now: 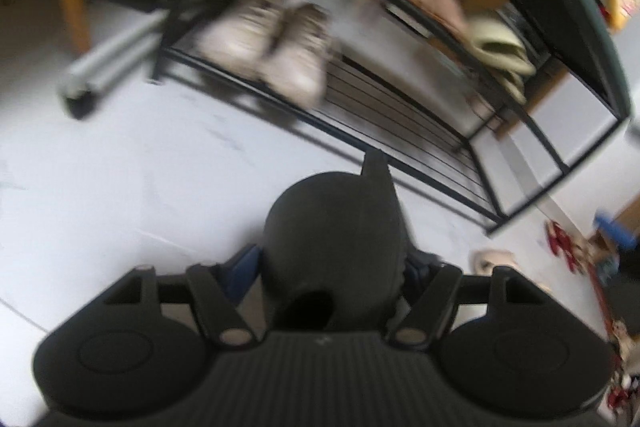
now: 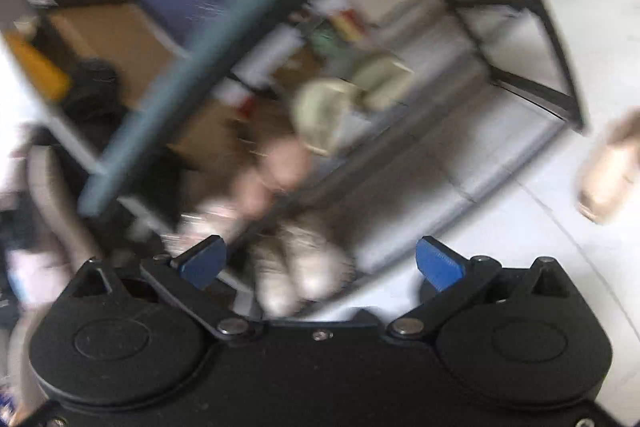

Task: Organize scattered shoes
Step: 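Set the second slipper beside the first one and open the left tool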

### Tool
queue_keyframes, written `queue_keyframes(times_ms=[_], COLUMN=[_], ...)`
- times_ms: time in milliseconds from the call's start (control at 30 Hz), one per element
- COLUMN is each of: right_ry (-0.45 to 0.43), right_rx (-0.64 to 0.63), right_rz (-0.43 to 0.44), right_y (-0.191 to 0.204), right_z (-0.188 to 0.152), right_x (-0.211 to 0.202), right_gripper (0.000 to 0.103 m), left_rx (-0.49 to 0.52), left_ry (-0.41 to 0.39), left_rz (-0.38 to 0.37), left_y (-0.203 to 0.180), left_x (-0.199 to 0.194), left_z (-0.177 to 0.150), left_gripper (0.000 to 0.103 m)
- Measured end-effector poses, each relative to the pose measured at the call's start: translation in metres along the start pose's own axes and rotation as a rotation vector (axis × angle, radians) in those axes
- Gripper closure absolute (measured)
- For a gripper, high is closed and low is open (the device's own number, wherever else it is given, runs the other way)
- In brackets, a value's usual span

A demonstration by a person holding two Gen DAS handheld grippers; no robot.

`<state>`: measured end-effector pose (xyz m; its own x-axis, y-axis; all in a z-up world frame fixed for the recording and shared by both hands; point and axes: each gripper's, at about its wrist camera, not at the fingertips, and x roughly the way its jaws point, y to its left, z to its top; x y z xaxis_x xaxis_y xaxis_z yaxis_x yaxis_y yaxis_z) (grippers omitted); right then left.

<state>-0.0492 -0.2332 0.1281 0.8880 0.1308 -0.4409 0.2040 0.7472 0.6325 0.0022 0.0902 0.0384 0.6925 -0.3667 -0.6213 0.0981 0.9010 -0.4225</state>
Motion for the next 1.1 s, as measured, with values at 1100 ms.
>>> queue_keyframes(times_ms=[1100], right_ry=[0.171], right_rx=[-0.019], right_rz=[-0.403], right_y=[-0.091], right_z=[-0.031], right_x=[0.122], right_gripper=[0.0], left_rx=[0.308], left_ry=[0.051], left_rz=[0.172], left_y=[-0.07], left_x=[0.047], left_z=[-0.019], left_gripper=[0.003])
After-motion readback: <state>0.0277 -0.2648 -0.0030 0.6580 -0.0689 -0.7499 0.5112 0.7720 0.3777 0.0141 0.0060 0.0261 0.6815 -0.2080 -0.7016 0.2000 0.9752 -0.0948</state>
